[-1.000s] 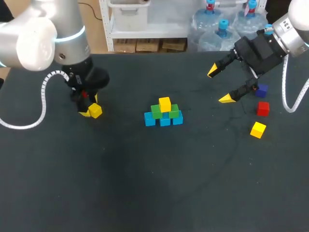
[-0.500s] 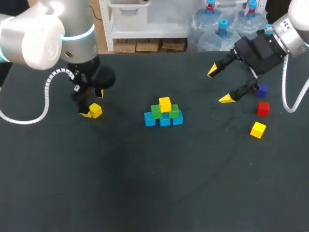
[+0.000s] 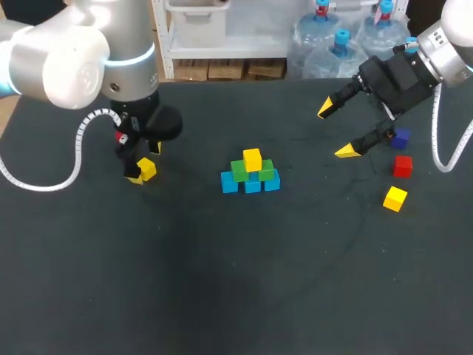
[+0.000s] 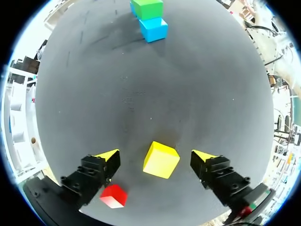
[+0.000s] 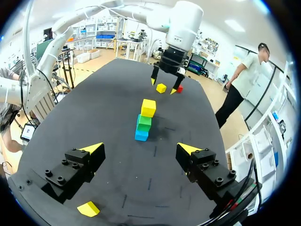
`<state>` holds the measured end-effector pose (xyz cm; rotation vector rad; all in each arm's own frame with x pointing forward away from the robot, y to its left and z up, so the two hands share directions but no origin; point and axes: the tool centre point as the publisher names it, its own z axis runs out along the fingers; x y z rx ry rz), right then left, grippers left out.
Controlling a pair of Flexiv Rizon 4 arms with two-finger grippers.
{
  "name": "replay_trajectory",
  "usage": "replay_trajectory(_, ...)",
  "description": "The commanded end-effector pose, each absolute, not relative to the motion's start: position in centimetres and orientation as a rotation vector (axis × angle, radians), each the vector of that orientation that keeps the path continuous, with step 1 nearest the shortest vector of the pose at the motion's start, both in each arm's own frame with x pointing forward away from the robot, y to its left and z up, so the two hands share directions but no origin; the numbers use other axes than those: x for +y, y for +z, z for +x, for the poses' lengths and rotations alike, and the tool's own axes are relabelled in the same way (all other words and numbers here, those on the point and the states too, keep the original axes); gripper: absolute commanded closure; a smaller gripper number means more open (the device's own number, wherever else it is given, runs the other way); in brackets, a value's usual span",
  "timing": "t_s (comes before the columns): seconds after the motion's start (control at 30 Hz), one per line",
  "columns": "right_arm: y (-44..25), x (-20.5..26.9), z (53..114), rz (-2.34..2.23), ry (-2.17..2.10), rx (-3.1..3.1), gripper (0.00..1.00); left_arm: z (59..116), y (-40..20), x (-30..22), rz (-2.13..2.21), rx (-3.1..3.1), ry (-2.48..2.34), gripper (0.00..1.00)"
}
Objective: Place the blue cubes, place green cubes on the blue cubes, place the yellow cubes on the green cubes, then place the red cubes on the yellow cubes, and place purple cube on the red cubes.
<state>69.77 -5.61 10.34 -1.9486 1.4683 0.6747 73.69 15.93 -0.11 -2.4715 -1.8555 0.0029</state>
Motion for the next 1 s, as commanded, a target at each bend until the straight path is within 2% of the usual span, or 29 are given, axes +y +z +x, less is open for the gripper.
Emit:
replay_trajectory(0.03,10.3,-5.6,69.8,-1.948,0.674,1.467,0.0,73.7,0.1,15.8,-2.469,-1.851,-0.007,0.04)
replay_trajectory(0.1,10.3,-5.6,69.8,-1.948,0.674,1.467,0.0,73.6,0.1,15.8,-2.469,-1.851,-0.01,0.4)
replay_trajectory(0.13,10.3,-5.6,69.8,-1.948,0.674,1.467,0.0,73.6,0.1,15.7,-2.47,-1.852,-0.011,0.51)
replay_trajectory(0.2,10.3,-5.6,69.8,-1.948,0.674,1.467,0.0,73.5,0.0,15.7,-2.467,-1.853,-0.011,0.58)
replay_trajectory(0.27,10.3,-5.6,69.8,-1.948,0.674,1.467,0.0,73.3,-0.1,15.6,-2.463,-1.851,-0.009,0.52)
replay_trajectory(0.33,10.3,-5.6,69.8,-1.948,0.674,1.467,0.0,73.2,-0.1,15.6,-2.463,-1.848,-0.006,0.51)
replay_trajectory(0.47,10.3,-5.6,69.8,-1.948,0.674,1.467,0.0,73.0,-0.2,15.6,-2.464,-1.846,-0.003,0.62)
replay_trajectory(0.5,10.3,-5.6,69.8,-1.948,0.674,1.467,0.0,72.9,-0.2,15.6,-2.464,-1.847,-0.003,0.69)
replay_trajectory(0.53,10.3,-5.6,69.8,-1.948,0.674,1.467,0.0,72.9,-0.1,15.6,-2.465,-1.847,-0.004,1.0)
replay_trajectory(0.77,10.3,-5.6,69.8,-1.948,0.674,1.467,0.0,72.4,1.5,14.4,-2.377,-1.955,-0.041,1.0)
replay_trajectory(1.0,10.3,-5.6,69.8,-1.948,0.674,1.467,0.0,71.4,3.2,9.6,-2.127,-2.049,-0.059,1.0)
